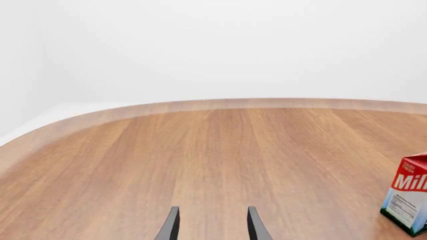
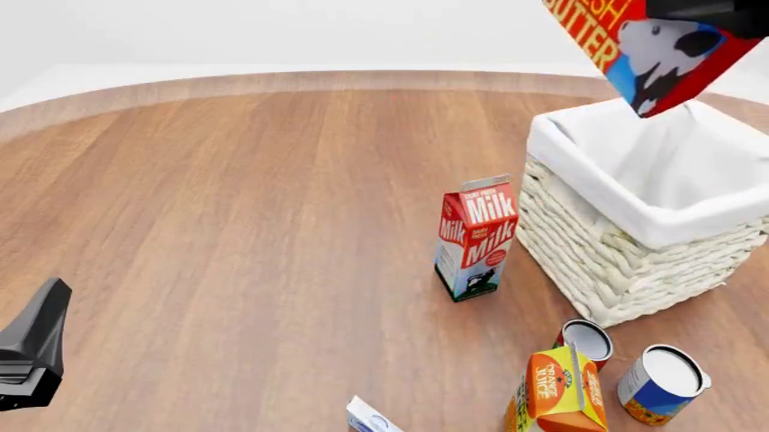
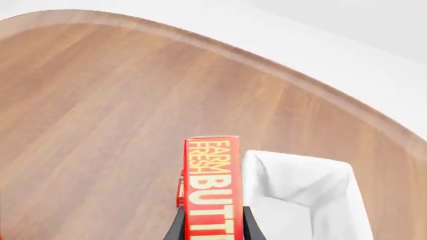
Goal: Pick up the cream cheese box and the butter, and put them in the basket.
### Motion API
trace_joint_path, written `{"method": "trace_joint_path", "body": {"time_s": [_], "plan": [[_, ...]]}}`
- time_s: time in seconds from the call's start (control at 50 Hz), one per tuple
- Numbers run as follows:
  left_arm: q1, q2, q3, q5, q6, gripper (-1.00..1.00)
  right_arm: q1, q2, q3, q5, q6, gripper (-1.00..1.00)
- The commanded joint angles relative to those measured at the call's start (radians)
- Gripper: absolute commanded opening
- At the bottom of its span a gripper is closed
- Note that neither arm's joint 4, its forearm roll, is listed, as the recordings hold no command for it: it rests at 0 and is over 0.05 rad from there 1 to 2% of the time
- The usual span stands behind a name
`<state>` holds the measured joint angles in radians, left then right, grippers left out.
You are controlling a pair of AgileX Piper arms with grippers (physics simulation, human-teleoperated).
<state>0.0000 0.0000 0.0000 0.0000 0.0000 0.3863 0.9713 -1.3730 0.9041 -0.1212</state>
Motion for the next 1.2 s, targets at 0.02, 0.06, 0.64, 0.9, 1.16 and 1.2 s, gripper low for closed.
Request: {"method": "trace_joint_path", "body": {"time_s": [0.02, 0.06, 0.64, 0.9, 1.16, 1.2], "plan": [[0.000, 0.000, 0.000, 0.000, 0.000, 1.00, -0.096, -0.021, 0.004, -0.028, 0.057, -1.00], [0.000, 0.000, 0.000, 0.000, 0.000, 1.00, -0.109, -0.009, -0.027, -0.012, 0.071, -1.00], [0.000, 0.000, 0.000, 0.000, 0.000, 1.00, -0.226, 0.026, 0.022, 0.043, 0.287, -1.00], [0.000, 0.000, 0.000, 0.000, 0.000, 1.00, -0.260, 0.071, -0.127, 0.193, 0.271, -1.00], [0.000, 0.000, 0.000, 0.000, 0.000, 1.00, -0.309, 0.054, -0.171, 0.233, 0.282, -1.00], [0.000, 0.000, 0.000, 0.000, 0.000, 1.00, -0.307, 0.051, -0.179, 0.241, 0.288, -1.00]]}}
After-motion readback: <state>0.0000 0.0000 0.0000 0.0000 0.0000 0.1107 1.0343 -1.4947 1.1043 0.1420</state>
